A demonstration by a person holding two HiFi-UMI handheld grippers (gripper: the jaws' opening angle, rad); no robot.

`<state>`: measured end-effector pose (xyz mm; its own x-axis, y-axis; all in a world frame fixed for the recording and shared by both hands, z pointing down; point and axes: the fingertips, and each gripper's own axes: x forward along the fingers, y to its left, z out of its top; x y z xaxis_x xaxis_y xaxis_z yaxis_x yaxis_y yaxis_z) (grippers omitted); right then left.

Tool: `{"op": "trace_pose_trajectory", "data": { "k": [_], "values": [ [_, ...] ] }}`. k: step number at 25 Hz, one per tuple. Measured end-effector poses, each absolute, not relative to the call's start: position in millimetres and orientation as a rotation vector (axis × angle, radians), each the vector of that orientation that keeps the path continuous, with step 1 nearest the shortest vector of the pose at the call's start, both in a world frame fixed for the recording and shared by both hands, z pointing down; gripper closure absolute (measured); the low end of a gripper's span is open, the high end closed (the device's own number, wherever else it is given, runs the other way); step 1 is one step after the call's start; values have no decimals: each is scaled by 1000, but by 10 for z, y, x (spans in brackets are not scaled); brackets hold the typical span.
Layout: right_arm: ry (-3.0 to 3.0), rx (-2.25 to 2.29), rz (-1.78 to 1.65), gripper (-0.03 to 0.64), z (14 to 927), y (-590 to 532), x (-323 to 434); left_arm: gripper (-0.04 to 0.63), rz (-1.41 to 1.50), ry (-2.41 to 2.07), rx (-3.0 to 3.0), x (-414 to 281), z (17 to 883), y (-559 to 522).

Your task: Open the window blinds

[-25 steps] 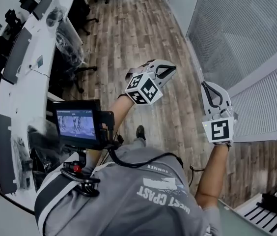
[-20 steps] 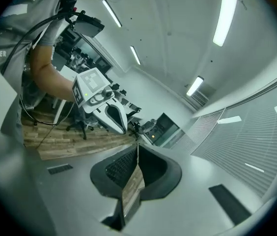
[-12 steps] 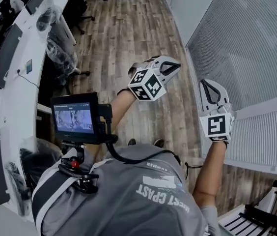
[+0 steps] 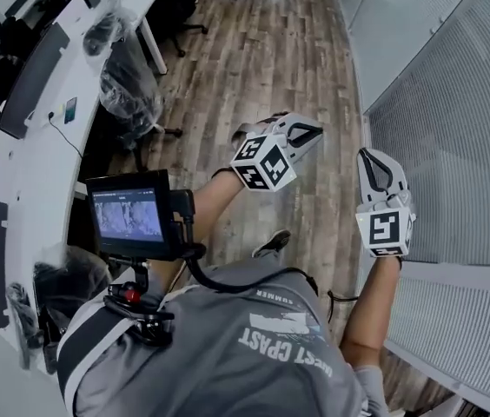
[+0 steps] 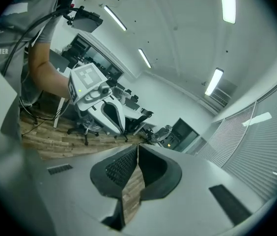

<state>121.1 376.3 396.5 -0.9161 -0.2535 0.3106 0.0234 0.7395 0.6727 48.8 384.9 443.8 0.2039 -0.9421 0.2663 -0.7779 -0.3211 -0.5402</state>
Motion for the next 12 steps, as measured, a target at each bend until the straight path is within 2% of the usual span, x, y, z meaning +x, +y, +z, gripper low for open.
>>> {"op": "trace_pose_trajectory", "data": {
  "k": [12],
  "values": [
    [-2604, 98, -1035, 614, 3790, 1604, 186, 592, -880, 1699, -2119, -508, 4314, 1784]
  ]
}}
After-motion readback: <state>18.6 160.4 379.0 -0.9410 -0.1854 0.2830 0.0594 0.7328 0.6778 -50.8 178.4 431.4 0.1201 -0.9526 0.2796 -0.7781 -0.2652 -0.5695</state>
